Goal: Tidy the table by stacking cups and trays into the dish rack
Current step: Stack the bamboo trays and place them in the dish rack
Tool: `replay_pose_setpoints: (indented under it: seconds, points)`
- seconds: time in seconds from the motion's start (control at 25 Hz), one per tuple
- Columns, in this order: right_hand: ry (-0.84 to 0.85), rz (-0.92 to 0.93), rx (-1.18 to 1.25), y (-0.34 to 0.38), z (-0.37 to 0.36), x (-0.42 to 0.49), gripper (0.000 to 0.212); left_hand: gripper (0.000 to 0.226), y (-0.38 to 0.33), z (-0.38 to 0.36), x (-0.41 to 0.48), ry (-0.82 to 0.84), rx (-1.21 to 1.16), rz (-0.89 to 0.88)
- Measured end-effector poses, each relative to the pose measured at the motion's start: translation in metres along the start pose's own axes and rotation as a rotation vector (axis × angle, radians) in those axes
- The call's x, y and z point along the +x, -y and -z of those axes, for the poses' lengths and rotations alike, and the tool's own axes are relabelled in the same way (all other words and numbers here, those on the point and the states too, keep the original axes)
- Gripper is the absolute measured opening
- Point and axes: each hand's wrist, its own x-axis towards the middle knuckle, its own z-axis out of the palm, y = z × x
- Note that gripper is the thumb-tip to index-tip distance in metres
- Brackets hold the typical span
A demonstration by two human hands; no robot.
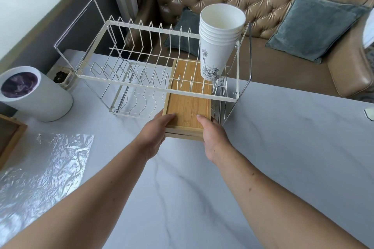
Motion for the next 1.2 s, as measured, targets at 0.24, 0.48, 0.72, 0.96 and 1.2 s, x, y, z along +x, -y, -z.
replay_pose_setpoints:
  seconds: [0.24,0.48,0.72,0.96,1.2]
  points:
    - [0.004,0.075,-0.140,0.001,0.006,-0.008,0.011,0.014,-0.007,0.004,-0.013,-0.078,0.259,-0.025]
    - [-0.118,0.422,-0.708,0.001,0.019,-0.036,0.031,0.045,-0.001,0.005,-0.025,-0.365,1.038,-0.339]
    - [-0.147,0.587,-1.163,-0.007,0.049,-0.063,0.056,0.066,0.013,0.006,-0.047,-0.403,1.293,-0.376]
    - [-0.006,0.576,-1.486,-0.039,0.118,-0.101,0.077,0.093,0.073,-0.005,-0.099,-0.450,1.368,-0.261]
    - [0.067,0.578,-1.656,-0.073,0.207,-0.125,0.078,0.092,0.133,-0.027,-0.154,-0.487,1.444,-0.142]
